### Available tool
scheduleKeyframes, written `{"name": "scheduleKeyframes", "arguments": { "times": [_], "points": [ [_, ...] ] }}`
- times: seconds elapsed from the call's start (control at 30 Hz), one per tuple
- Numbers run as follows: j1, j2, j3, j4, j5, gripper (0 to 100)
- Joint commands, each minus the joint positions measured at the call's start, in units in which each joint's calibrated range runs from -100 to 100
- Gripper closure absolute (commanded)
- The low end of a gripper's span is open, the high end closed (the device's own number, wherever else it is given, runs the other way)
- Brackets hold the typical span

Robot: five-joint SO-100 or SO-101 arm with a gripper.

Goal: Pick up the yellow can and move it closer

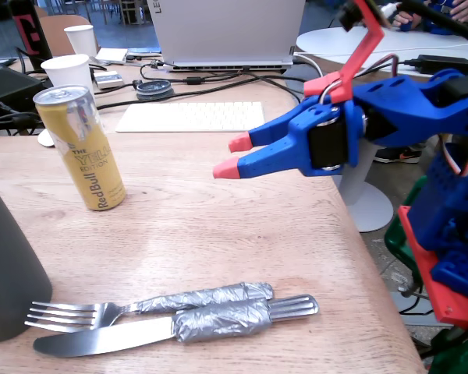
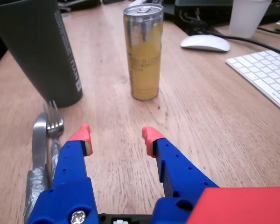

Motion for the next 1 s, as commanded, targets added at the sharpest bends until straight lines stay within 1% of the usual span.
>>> {"name": "scheduleKeyframes", "arguments": {
  "times": [0.0, 0.3, 0.33, 0.43, 0.47, 0.6, 0.67, 0.8, 0.83, 0.9, 0.97],
  "points": [
    [2.7, -24.7, -0.4, 43.6, 0.0, 98],
    [2.8, -24.7, -0.4, 44.0, 0.1, 97],
    [2.7, -24.7, -0.4, 44.1, 0.1, 94],
    [1.2, -24.7, -2.0, 44.7, 0.1, 82],
    [1.3, -24.7, -2.1, 44.5, 0.2, 80],
    [1.2, -22.8, -9.8, 44.7, 0.2, 80],
    [2.0, -12.1, -15.6, 43.7, 1.8, 80],
    [2.5, 17.7, -36.0, 43.3, 1.7, 80],
    [2.7, 25.3, -39.9, 41.0, 1.7, 80],
    [2.8, 39.0, -44.2, 30.4, 2.2, 80],
    [2.8, 45.6, -44.0, 16.1, 2.2, 80]
  ]
}}
